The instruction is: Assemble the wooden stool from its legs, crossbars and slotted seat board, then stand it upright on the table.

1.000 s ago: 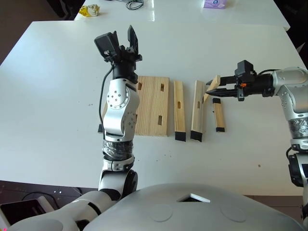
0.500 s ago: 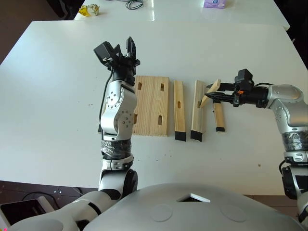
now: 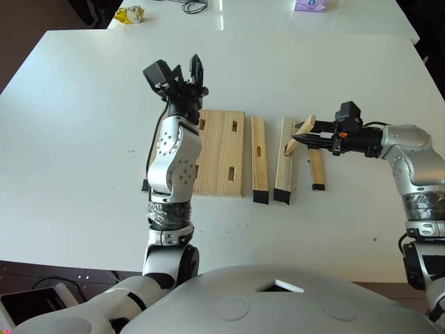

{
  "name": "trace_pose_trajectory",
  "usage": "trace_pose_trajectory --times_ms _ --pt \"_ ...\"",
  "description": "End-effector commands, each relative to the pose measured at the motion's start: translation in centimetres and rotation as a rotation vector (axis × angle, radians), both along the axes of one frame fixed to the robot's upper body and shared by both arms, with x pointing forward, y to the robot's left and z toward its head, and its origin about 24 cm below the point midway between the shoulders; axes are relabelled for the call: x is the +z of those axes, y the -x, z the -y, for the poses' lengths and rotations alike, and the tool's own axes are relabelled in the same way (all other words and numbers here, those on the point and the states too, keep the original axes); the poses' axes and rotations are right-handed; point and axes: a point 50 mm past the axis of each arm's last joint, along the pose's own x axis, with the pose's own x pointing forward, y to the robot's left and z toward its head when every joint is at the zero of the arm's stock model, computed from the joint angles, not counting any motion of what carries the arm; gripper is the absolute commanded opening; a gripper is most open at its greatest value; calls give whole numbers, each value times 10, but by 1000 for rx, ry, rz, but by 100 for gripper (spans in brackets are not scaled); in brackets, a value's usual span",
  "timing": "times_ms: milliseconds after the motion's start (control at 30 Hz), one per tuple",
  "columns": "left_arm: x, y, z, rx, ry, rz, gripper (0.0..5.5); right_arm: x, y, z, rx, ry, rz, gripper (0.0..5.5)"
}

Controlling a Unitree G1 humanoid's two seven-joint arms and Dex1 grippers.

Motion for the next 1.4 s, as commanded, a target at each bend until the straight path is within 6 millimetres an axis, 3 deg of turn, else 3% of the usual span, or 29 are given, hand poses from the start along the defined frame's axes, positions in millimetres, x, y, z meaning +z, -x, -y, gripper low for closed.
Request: trace_pose_trajectory --times_ms 33,267,567,667,833,1000,1200,1400 --pt "-14 5 15 -28 67 -66 266 1 2 4 0 18 -2 132" --pt "-13 6 15 -25 65 -63 266 -8 3 -1 14 123 -19 132" --pt "-11 9 26 -29 80 -55 266 4 -2 -20 44 268 -33 132" --pt "-10 10 31 -32 96 -54 266 -4 -3 -20 19 360 -44 132" --pt "-9 14 36 -31 113 -56 266 -29 -1 -2 -58 484 -94 132" --pt "-10 18 35 -42 121 -67 266 -34 -2 4 -104 453 -139 131" --pt "-11 19 35 -61 117 -78 266 -31 1 5 -176 279 -246 131" --pt "-12 19 31 -65 101 -88 266 -29 7 3 -165 276 -225 131"
